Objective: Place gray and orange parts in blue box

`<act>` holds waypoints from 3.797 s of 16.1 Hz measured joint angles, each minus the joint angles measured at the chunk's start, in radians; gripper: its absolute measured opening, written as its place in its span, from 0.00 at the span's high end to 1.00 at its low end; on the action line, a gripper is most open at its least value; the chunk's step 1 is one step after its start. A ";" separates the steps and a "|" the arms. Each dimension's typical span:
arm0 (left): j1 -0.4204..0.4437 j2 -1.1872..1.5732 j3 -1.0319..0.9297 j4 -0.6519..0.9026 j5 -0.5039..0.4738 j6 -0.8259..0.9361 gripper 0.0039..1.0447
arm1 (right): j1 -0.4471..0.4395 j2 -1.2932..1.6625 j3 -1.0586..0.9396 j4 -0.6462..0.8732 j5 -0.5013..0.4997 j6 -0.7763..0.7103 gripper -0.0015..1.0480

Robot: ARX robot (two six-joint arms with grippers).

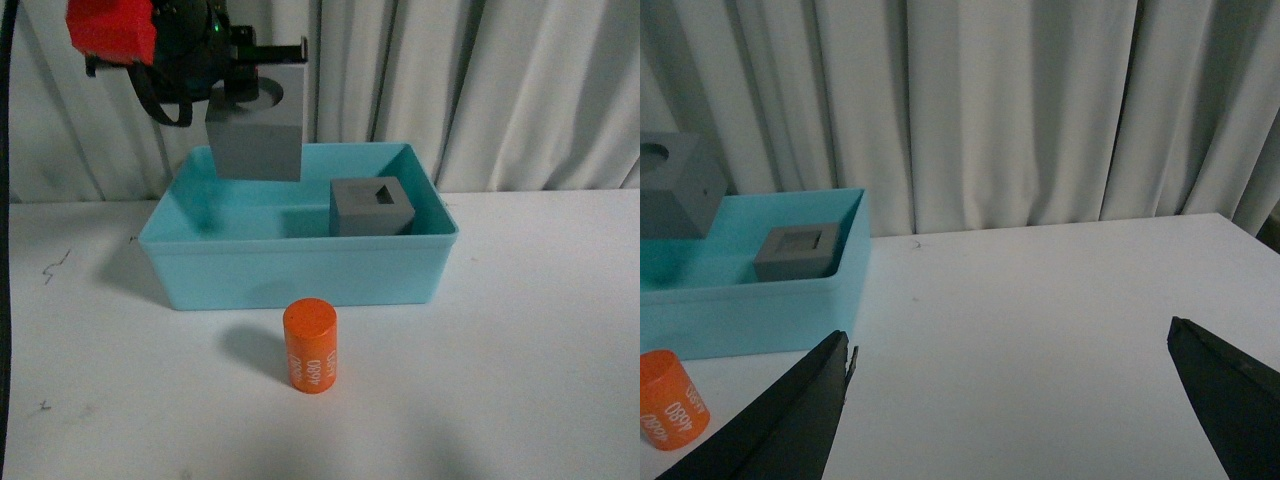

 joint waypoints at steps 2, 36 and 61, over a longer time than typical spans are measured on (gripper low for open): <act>0.018 0.071 0.008 0.010 -0.024 0.036 0.82 | 0.000 0.000 0.000 0.000 0.000 0.000 0.06; 0.313 -1.286 -1.429 0.648 0.319 0.183 0.81 | 0.005 0.000 0.000 0.000 0.001 0.000 0.06; 0.311 -2.014 -1.489 -0.009 0.329 0.187 0.99 | 0.005 0.000 0.000 0.001 0.000 -0.001 0.06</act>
